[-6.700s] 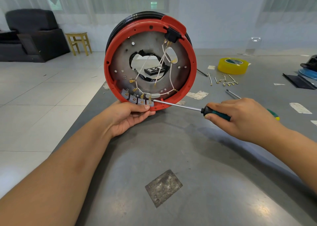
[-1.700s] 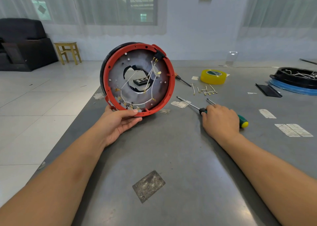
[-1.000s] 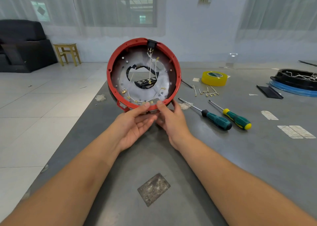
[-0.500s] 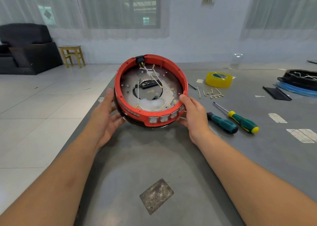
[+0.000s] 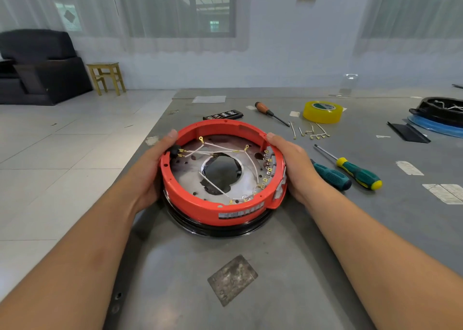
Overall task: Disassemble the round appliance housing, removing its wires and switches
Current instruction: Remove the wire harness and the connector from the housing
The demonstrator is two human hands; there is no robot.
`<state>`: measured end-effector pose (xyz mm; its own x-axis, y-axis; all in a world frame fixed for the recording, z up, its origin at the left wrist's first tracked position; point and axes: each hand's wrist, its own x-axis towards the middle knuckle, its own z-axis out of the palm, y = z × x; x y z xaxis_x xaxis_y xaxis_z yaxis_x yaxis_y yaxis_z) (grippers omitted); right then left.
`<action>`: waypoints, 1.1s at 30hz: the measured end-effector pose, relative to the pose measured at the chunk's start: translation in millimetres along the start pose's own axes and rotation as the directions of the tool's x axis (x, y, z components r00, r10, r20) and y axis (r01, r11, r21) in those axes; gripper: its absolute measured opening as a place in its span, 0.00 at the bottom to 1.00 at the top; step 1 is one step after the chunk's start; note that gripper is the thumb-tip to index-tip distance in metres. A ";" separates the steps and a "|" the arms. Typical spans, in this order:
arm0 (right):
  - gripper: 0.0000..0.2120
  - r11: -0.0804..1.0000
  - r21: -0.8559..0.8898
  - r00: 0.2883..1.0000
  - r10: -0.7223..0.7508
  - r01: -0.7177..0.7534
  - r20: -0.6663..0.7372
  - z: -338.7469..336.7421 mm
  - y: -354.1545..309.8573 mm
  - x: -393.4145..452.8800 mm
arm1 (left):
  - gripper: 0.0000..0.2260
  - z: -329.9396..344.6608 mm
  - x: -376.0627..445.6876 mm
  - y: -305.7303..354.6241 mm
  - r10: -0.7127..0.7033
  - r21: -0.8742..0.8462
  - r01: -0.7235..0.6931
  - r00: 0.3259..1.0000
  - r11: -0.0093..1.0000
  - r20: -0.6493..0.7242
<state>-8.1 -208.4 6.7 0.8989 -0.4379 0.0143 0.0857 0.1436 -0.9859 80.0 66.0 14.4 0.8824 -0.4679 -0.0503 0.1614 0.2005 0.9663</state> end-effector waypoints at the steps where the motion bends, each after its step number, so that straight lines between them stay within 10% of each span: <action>1: 0.38 1.000 0.006 1.000 0.010 -0.010 0.004 -1.3 -0.1 -0.3 | 0.18 -0.4 0.5 -0.1 -0.014 0.019 0.014 1.000 1.000 0.009; 13: 0.28 0.995 0.096 0.996 -0.028 0.020 0.080 15.4 10.2 -10.0 | 0.24 7.1 3.3 -8.7 0.044 -0.206 -0.100 0.964 0.973 -0.263; 19: 0.56 0.996 -0.077 0.998 0.051 -0.048 0.045 30.9 18.9 -15.8 | 0.22 19.7 4.8 -11.4 0.096 -0.277 -0.218 0.913 0.936 -0.396; 33: 0.07 0.982 -0.153 0.976 -0.133 0.107 -0.173 13.3 4.9 -8.7 | 0.19 27.8 -5.0 -6.5 0.097 -0.063 -0.109 0.980 0.992 -0.172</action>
<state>-9.7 -192.1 4.0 0.7918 -0.5996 0.1162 0.1145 -0.0412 -0.9926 62.2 43.1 15.4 0.9567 -0.2911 0.0009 0.0916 0.3040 0.9482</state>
